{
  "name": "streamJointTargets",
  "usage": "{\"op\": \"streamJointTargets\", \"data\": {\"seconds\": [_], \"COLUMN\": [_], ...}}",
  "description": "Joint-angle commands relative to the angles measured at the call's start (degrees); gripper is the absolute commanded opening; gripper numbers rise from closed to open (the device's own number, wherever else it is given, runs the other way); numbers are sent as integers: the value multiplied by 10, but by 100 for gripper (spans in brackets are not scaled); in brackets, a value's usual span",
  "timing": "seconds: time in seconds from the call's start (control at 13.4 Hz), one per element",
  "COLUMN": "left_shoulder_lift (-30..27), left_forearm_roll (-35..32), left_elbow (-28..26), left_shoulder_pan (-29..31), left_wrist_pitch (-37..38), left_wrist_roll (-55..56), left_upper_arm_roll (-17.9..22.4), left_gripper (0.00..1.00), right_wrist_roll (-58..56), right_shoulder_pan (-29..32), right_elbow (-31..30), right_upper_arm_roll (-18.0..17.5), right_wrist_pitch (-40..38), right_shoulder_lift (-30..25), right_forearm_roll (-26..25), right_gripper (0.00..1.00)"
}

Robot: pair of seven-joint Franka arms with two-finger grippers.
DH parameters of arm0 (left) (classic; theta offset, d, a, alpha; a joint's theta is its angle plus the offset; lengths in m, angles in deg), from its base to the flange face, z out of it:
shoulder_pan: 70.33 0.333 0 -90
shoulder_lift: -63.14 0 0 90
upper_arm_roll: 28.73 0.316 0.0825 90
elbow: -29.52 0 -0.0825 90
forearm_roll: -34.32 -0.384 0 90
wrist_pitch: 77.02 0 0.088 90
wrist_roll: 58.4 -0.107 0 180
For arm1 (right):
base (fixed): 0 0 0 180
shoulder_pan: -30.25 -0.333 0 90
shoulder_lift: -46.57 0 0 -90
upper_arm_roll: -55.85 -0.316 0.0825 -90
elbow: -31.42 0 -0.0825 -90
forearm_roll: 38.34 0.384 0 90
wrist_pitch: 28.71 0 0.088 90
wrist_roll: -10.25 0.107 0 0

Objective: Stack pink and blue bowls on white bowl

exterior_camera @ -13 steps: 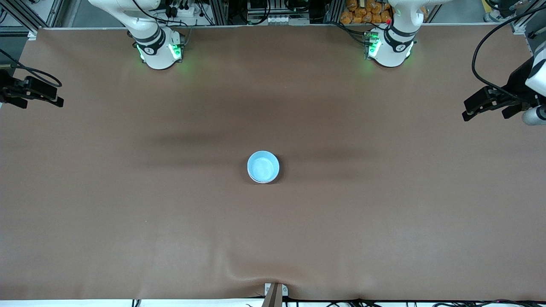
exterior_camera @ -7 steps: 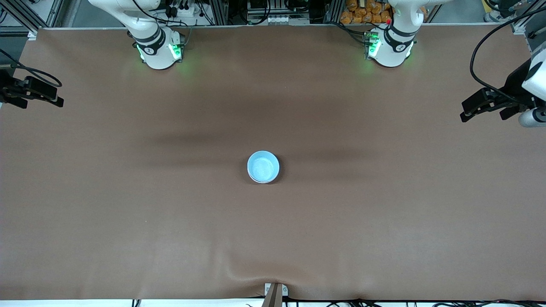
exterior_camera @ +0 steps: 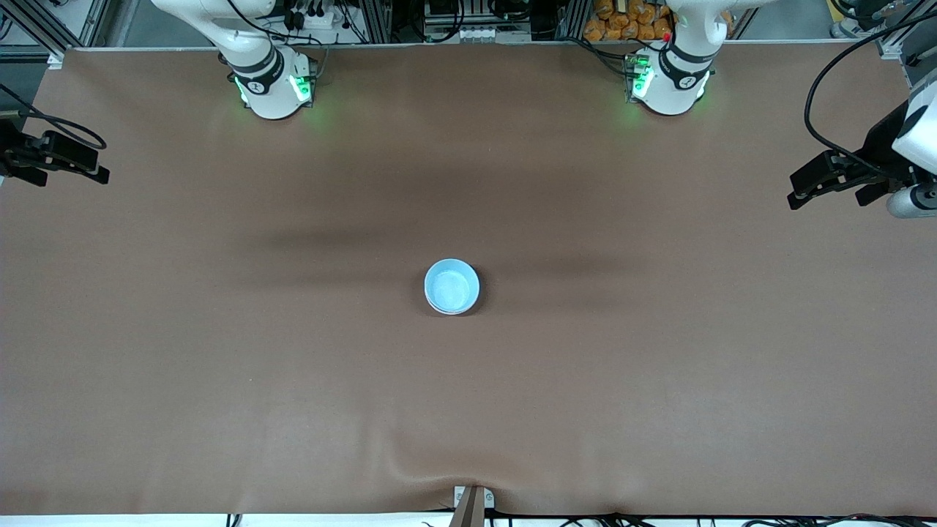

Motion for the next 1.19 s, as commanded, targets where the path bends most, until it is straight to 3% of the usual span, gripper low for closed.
{"op": "streamJointTargets", "data": {"seconds": [0.0, 0.37, 0.75, 1.12], "left_shoulder_lift": [-3, -14, -60, -48], "left_forearm_roll": [-9, -17, -16, -15], "left_elbow": [5, 2, -40, -26], "left_shoulder_pan": [4, 2, 7, 8], "left_wrist_pitch": [5, 6, 1, 2], "left_wrist_roll": [-5, 5, 6, -4], "left_upper_arm_roll": [-4, -12, -17, -11], "left_gripper": [100, 100, 100, 100], "right_wrist_roll": [-2, -2, -2, -2], "right_shoulder_pan": [7, 7, 7, 7], "right_elbow": [2, 1, 1, 1], "right_upper_arm_roll": [-7, -7, -7, -7], "right_wrist_pitch": [-2, -2, -2, -2], "right_shoulder_lift": [-2, -2, -2, -2], "right_forearm_roll": [-9, -8, -8, -8], "right_gripper": [100, 100, 100, 100]}}
